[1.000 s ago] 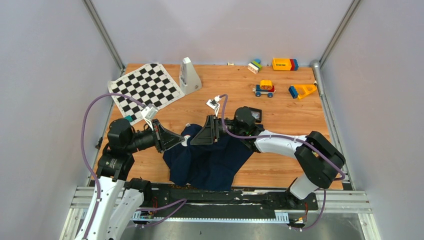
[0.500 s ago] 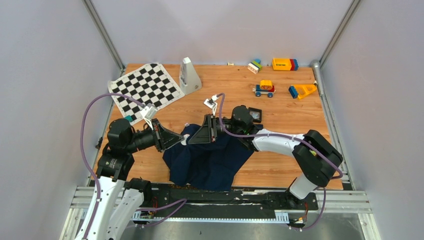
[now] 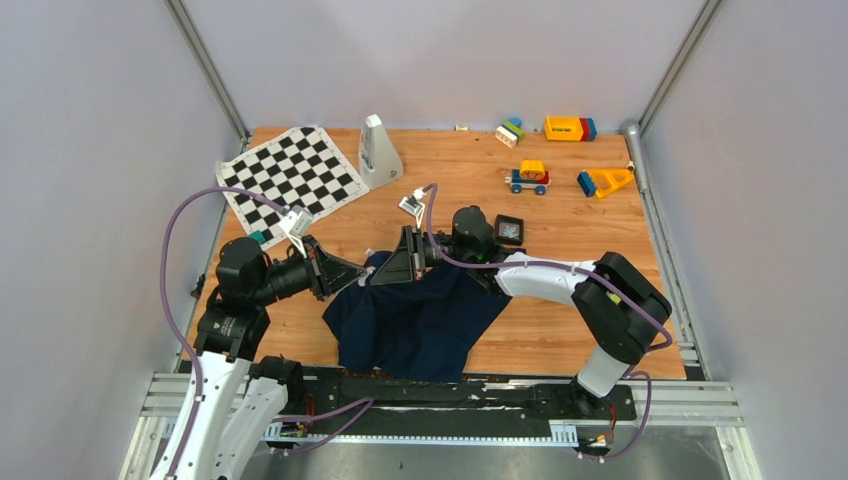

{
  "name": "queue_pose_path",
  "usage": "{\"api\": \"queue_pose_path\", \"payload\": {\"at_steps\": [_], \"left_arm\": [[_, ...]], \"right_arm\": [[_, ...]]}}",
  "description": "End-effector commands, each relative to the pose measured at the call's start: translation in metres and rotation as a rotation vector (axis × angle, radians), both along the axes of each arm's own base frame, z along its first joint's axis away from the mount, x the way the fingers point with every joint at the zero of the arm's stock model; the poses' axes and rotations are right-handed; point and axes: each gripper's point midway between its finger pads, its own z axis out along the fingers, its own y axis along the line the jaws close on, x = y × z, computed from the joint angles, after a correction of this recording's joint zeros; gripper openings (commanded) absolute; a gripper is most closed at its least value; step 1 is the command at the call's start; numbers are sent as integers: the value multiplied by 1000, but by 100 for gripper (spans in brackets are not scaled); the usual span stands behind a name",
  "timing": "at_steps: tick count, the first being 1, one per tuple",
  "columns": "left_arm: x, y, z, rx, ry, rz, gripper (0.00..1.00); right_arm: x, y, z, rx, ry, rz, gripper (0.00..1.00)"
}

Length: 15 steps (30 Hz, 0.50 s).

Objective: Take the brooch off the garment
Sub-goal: Remove the brooch from the clothes.

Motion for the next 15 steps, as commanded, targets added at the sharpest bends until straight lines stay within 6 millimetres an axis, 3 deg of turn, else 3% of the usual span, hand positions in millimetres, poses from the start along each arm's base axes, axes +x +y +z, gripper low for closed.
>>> {"api": "queue_pose_path", "payload": {"at_steps": [1,6,9,11,12,14,15], "left_arm": [[-10,-8,7,-23,-31,-75,0],[-8,-6,-5,11,1,-53,0],[-7,-2,-1,42,-7,-31,1],[-5,2,1,67,-9,-11,17],[-5,3,0,78,1,-4,31],[-4,3,3,83,8,-8,47],[-3,2,6,82,8,-12,50]], "right_arm": [[9,14,20,34,-42,-34,23],[10,17,27,39,-52,-44,19],[10,13,29,28,-66,-56,14],[10,6,28,10,-77,-74,11],[9,1,28,4,-85,-74,10],[7,-8,24,-23,-87,-71,8],[6,-12,22,-38,-90,-74,7]]}}
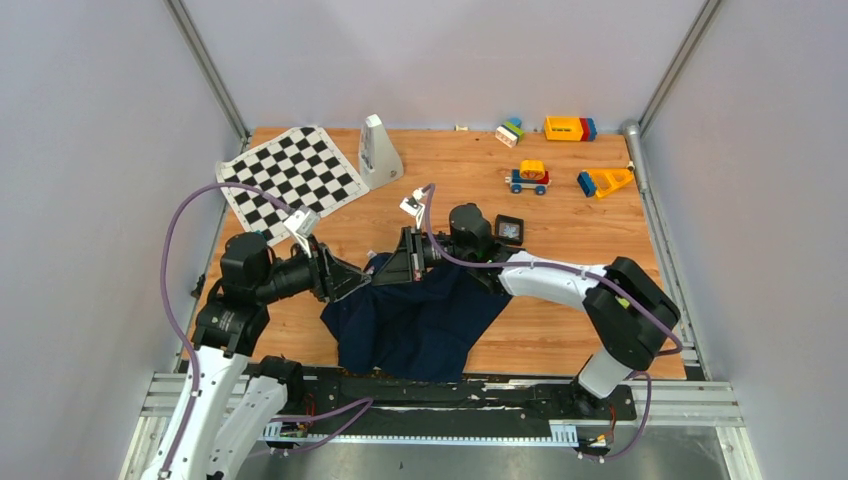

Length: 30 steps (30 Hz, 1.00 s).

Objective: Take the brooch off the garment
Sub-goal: Remove the brooch from the clothes.

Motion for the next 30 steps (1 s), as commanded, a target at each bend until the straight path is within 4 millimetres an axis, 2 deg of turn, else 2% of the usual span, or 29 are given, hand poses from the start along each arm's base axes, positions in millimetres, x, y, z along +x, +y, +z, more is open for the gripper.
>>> {"api": "queue_pose_path", "payload": {"at_steps": [1,8,10,13,17,20,27,30], "left_arm": [[-2,-2,14,18,-9,-34,53],[1,-9,17,11,5,-95,57],[-1,-10,21,14,-18,-100,59],[-1,-10,24,48,-56,-74,68],[1,-12,28,72,-107,-66,71],[6,-16,21,110,-108,-62,68],[22,-22,4,198,-80,-49,57],[26,-22,2,215,-77,-38,47]], "right_arm": [[0,-20,33,30,-119,-37,6],[3,-34,28,-97,-144,-88,5],[5,-35,27,-132,-131,-102,5],[8,-35,25,-167,-108,-117,3],[14,-36,22,-212,-90,-160,3],[18,-37,17,-251,-63,-179,2],[22,-33,21,-253,-55,-176,0],[21,-31,22,-250,-53,-169,0]]}}
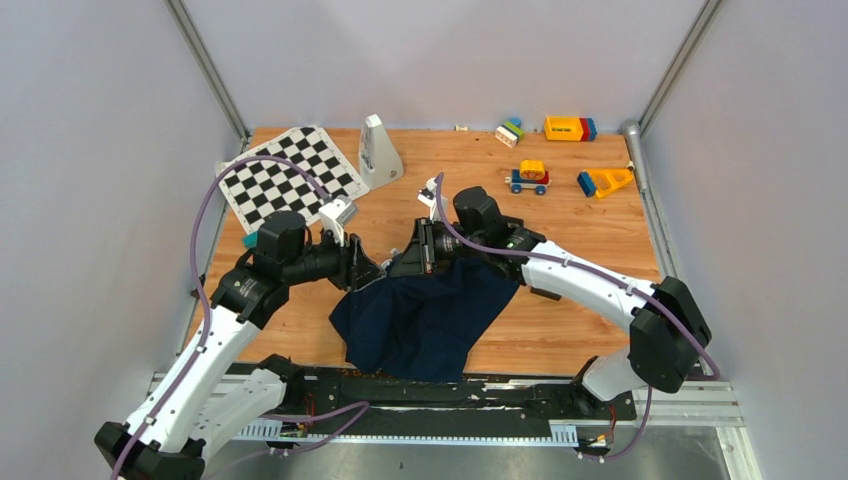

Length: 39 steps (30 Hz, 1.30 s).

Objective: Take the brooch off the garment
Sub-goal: Remove the brooch from the clothes.

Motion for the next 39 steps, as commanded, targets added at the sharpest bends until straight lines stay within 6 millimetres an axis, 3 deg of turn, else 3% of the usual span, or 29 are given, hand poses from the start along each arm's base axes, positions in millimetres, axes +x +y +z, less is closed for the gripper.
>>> {"api": "queue_pose_path", "payload": {"at_steps": [1,9,10,14,16,19,25,32,39], "left_arm": [[12,3,14,28,-78,29,44],[15,-1,12,30,-66,17,0],[16,-1,12,31,-69,18,0],[26,-1,15,53,-91,29,0],[32,-1,16,69,-105,27,0],[35,-10,17,58,-109,-19,0],[32,-15,14,38,-100,-54,0],[17,-5,32,-31,-199,-8,0],[12,-1,45,-70,-249,10,0]], "right_arm": [[7,7,21,38,-43,1,0],[7,7,21,38,-51,3,3],[8,7,20,35,-57,-1,10],[20,-2,10,21,-101,-66,53],[25,-8,9,70,-125,-80,62],[24,-16,9,175,-164,-71,67],[19,-18,19,313,-256,-67,70],[12,-4,38,419,-315,-6,66],[5,10,47,484,-299,36,50]]}}
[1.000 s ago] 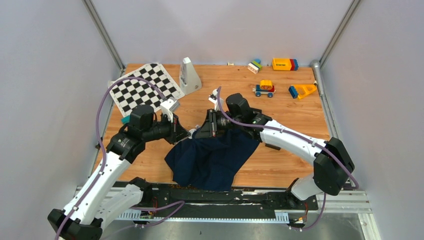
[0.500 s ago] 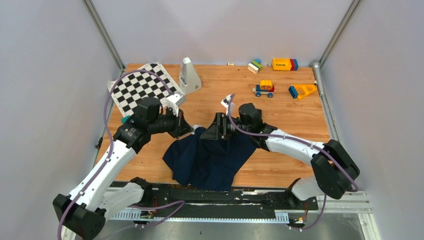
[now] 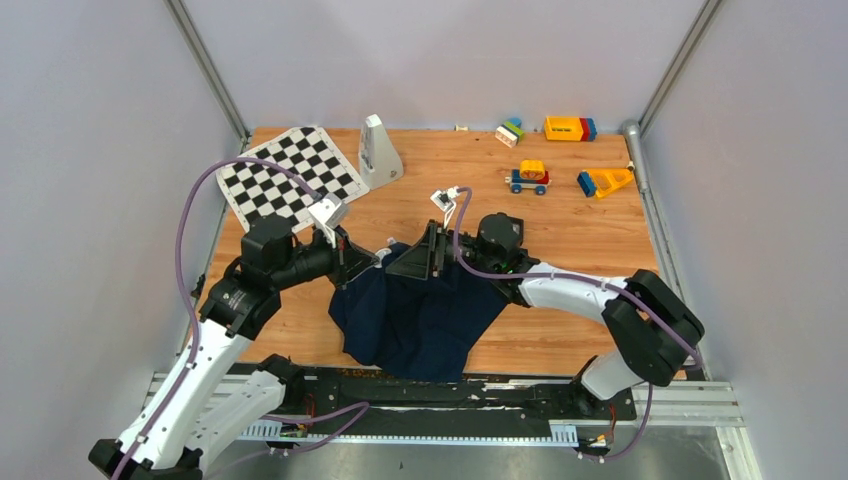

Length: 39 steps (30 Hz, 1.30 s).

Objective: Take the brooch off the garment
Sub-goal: Remove the brooch from the clothes.

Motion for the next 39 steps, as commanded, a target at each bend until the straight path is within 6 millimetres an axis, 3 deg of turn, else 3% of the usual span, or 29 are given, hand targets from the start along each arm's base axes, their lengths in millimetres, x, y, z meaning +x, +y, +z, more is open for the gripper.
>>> {"api": "queue_pose_path", "payload": {"at_steps": [1,12,26,39], "left_arm": [[3,-4,21,-61,-76,-1,0],[-2,-6,27,-86,-94,-23,0],[-14,-11,37,-134,-131,-85,0],[-25,-16,37,-124,-174,-182,0]], "right_arm": [[-6,8,37,133,-68,53,49],[-17,5,53,207,-79,97,48],[-24,3,62,266,-54,145,24],[-30,2,71,304,-6,194,17]]}}
